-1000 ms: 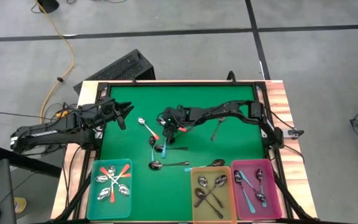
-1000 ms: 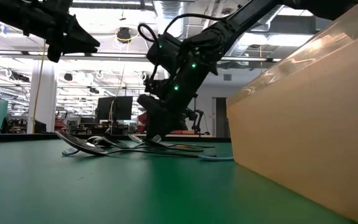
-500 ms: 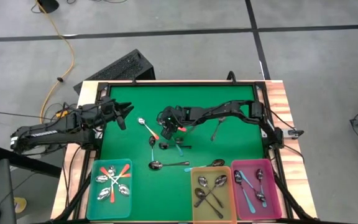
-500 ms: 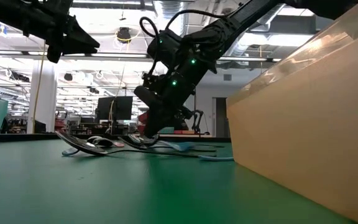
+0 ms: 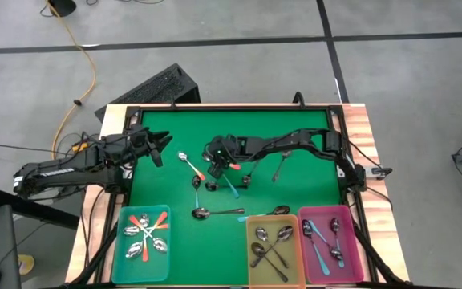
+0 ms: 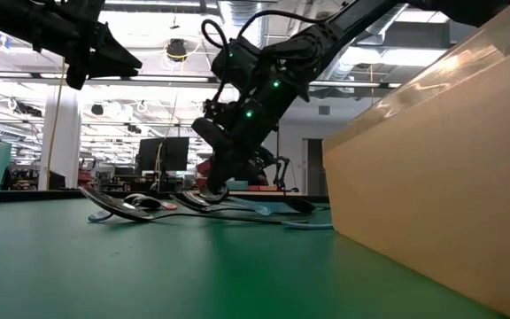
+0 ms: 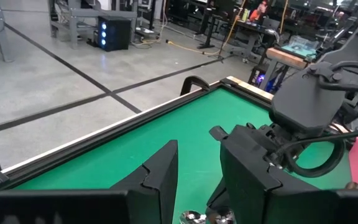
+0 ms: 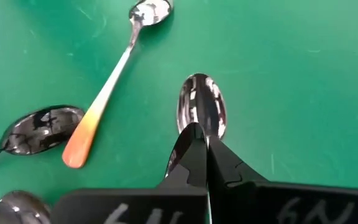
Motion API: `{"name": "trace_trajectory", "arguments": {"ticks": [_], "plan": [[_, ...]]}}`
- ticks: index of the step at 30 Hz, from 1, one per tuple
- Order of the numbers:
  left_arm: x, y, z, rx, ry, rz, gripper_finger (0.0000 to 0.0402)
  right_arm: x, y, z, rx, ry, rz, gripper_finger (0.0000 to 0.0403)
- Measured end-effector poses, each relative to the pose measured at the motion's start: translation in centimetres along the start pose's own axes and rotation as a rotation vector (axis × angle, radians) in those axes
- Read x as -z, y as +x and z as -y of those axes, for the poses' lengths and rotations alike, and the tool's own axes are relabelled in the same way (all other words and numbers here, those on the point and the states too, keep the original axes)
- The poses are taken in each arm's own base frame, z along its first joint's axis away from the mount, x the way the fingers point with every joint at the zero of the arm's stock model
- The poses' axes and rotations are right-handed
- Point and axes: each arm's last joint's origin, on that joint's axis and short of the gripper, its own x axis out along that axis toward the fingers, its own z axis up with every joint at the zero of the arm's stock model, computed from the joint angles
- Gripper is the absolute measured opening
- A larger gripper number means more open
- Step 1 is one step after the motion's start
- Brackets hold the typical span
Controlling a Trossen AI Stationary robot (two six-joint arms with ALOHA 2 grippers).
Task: Sort silverware by color (type)
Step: Put the blue spoon into the pink bin
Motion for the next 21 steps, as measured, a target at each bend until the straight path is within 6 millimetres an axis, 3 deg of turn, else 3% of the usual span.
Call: {"name": "trace_trajectory", "arguments": {"ticks": [10, 15, 21], "plan": [[0.0, 0.0, 0.0, 0.000, 0.000, -0.002, 0.0105, -1.7, -1.8, 0.4, -0.010, -0.023, 0.076, 0.0003], [0.1, 0.0, -0.1, -0.013, 0.017, -0.003, 0.0105, -4.1, -5.0, 1.5, -0.007, -0.033, 0.167, 0.0003], [0.0, 0.0, -0.1, -0.027, -0.004, 0.002, 0.0105, -7.1, -10.9, 3.1, 0.001, -0.038, 0.296, 0.0003]]}}
